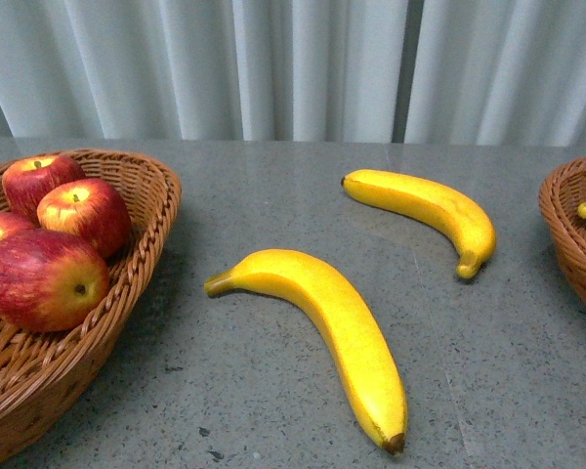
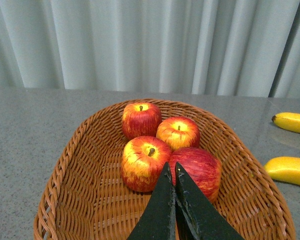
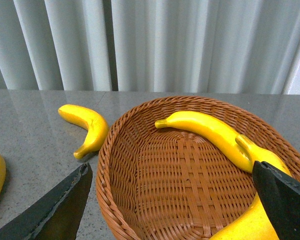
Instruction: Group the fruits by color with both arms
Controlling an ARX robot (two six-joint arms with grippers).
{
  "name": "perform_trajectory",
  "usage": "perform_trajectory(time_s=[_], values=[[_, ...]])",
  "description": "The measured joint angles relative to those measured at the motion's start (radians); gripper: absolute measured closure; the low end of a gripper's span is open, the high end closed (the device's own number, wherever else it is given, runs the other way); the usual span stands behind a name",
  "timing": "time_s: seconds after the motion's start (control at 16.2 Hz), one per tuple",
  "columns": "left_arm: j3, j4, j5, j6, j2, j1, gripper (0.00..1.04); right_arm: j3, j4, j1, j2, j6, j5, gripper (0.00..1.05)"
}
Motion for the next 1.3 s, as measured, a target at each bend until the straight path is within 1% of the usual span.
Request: perform_trajectory(time_s=[0.31, 0.37, 0.43, 0.56, 0.99, 1.05, 1.17, 1.3], values=[[0.0, -0.074, 0.0, 0.0, -0.074, 0.0, 1.03, 0.0, 0.0, 0.0, 0.0, 0.0, 0.0, 0.06], [0.0, -0.2, 0.0, 0.0, -0.155, 0.0, 1.03, 0.0, 0.0, 0.0, 0.0, 0.0, 0.0, 0.06], [0.0, -0.238, 0.001, 0.001, -0.237, 0.0, 1.03, 0.0, 0.0, 0.0, 0.0, 0.0, 0.0, 0.06], [0.0, -0.257, -0.001, 0.002, -0.235, 0.0, 1.03, 0.0, 0.001, 0.0, 0.0, 0.0, 0.0, 0.06], [0.0, -0.251, 0.0, 0.002, -0.235, 0.0, 1.03, 0.0, 0.0, 0.0, 0.0, 0.0, 0.0, 0.06], [0.0, -0.251, 0.0, 0.002, -0.235, 0.0, 0.99, 0.0, 0.0, 0.0, 0.0, 0.0, 0.0, 0.06], [0.0, -0.251, 0.0, 0.002, -0.235, 0.0, 0.83, 0.0, 0.0, 0.0, 0.0, 0.0, 0.0, 0.06], [0.0, -0.251, 0.0, 0.002, -0.235, 0.0, 0.63, 0.0, 0.0, 0.0, 0.0, 0.0, 0.0, 0.06]])
